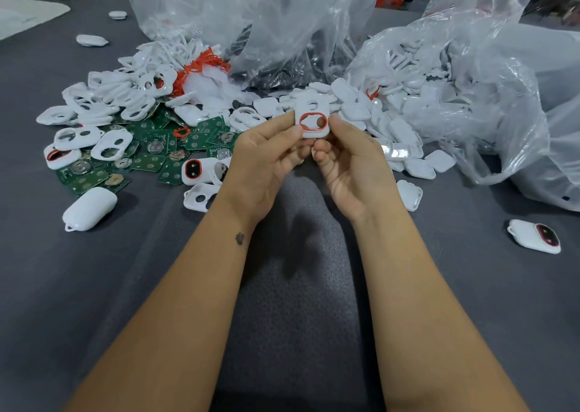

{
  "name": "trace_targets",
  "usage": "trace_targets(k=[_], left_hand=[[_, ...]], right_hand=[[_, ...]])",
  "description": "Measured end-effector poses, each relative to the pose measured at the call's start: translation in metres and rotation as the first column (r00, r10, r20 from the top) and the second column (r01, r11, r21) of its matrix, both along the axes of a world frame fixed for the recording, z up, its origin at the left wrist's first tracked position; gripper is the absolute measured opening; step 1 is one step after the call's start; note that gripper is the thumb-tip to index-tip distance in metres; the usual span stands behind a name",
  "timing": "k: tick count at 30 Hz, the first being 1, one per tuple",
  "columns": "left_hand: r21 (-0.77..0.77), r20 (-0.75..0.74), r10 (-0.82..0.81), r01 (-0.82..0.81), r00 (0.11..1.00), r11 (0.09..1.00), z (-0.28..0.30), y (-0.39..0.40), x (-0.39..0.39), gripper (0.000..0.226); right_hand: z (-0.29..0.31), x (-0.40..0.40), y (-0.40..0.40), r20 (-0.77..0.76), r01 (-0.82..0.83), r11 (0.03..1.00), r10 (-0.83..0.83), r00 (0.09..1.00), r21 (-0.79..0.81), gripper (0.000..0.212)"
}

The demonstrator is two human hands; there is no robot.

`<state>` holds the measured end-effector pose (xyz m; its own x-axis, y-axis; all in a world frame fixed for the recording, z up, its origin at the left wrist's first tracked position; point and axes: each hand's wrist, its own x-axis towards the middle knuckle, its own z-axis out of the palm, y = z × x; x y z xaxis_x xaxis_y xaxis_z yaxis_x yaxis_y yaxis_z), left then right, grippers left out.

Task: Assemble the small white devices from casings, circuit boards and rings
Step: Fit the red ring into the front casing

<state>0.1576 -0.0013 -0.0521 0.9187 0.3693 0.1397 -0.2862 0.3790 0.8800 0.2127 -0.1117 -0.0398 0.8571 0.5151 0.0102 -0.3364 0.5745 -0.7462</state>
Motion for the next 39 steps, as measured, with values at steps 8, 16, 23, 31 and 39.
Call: trace_targets(k=[8, 16, 23, 31, 39], left_hand=[[-0.004, 0.055, -0.031, 0.031, 0.998, 1.0, -0.003, 0.003, -0.002, 0.03], [0.009, 0.104, 0.038, -0.039, 0.994, 0.999, -0.003, -0.002, 0.0, 0.033], [-0.024, -0.026, 0.111, -0.112, 0.993, 0.993, -0.007, -0.007, 0.006, 0.019], [0.104, -0.066, 0.278, -0.27, 0.958, 0.957, -0.005, -0.007, 0.005, 0.032], [-0.062, -0.052, 0.678, -0.68, 0.733, 0.731, 0.007, 0.022, -0.004, 0.029]], right_hand=[[0.004, -0.005, 0.002, 0.098, 0.09, 0.992, -0.081, 0.992, -0.087, 0.015], [0.0, -0.006, 0.005, 0.189, 0.141, 0.988, -0.127, 0.974, -0.063, 0.011], [-0.009, -0.008, 0.011, 0.555, 0.427, 0.806, -0.151, 0.818, -0.41, 0.012], [-0.013, -0.027, 0.027, 0.78, 0.607, 0.692, -0.101, 0.617, -0.39, 0.037], [-0.022, -0.025, 0.035, 0.678, 0.534, 0.636, -0.023, 0.735, -0.557, 0.03]])
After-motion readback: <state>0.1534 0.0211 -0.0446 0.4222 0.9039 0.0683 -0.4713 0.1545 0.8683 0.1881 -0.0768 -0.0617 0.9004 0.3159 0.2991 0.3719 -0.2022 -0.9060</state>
